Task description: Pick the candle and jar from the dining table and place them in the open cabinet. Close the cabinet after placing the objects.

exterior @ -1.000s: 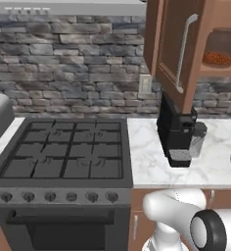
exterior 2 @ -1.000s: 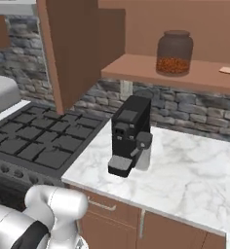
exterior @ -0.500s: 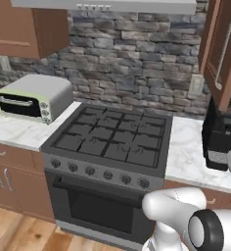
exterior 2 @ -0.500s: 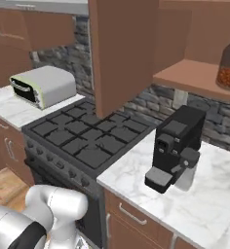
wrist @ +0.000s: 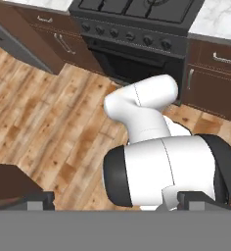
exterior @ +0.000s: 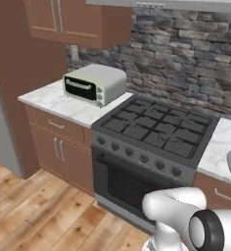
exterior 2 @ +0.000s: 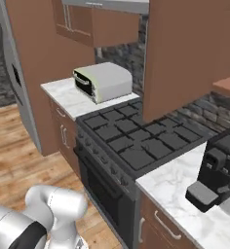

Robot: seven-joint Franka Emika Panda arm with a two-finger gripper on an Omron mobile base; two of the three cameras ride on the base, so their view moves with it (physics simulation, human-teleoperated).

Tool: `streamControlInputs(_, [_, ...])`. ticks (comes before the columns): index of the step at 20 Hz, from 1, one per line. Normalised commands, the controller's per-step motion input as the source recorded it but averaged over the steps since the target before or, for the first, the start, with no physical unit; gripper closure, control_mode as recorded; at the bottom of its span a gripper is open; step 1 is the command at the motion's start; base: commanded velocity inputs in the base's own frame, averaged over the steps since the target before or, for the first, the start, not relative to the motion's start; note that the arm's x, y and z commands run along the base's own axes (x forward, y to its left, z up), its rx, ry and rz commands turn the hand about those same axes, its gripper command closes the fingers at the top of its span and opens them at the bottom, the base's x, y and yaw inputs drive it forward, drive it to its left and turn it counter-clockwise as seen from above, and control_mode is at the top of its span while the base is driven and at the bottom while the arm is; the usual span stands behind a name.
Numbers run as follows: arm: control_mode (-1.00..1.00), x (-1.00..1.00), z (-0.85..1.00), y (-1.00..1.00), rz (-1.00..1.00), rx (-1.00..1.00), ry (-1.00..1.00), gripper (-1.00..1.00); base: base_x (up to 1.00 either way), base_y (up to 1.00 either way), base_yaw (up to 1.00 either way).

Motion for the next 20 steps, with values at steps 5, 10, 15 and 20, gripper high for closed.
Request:
streamControlInputs(5, [1.0,0.0,0.0,0.0,0.0,0.0,0.0,-1.0,-0.33,0.4,0.53])
streamControlInputs(10, [1.0,0.0,0.0,0.0,0.0,0.0,0.0,-1.0,-0.3,0.58,0.48])
streamControlInputs(15, [1.0,0.0,0.0,0.0,0.0,0.0,0.0,-1.0,-0.16,0.59,0.45])
streamControlInputs(20, [1.0,0.0,0.0,0.0,0.0,0.0,0.0,-1.0,0.0,0.36,0.41])
